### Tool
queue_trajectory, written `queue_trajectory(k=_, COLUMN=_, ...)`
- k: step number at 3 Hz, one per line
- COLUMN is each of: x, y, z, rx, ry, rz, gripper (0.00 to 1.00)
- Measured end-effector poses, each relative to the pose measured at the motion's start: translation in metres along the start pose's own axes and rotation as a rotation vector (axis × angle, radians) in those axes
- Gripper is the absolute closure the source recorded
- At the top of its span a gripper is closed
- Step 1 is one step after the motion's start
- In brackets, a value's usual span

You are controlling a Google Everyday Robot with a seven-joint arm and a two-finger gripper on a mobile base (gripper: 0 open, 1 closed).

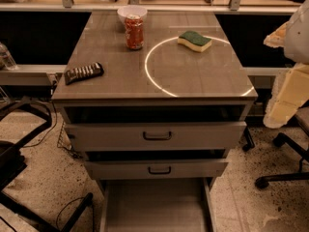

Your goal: Place sponge into bottom drawer

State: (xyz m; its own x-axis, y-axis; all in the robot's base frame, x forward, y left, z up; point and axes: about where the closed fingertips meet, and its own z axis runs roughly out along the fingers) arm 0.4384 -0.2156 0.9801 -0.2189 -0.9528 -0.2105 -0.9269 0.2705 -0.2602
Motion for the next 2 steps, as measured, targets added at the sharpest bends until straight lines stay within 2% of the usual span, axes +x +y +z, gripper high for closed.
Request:
queue_trajectory(k=1, x=0.0, y=0.0, z=0.0, rx=0.0, ry=0.0, rz=0.0, gripper=0.0)
queue_trajectory(k=2, x=-0.005, y=-0.042, z=-0.001, rx=0.08, ry=-0.07, rz=0.012, gripper=0.0)
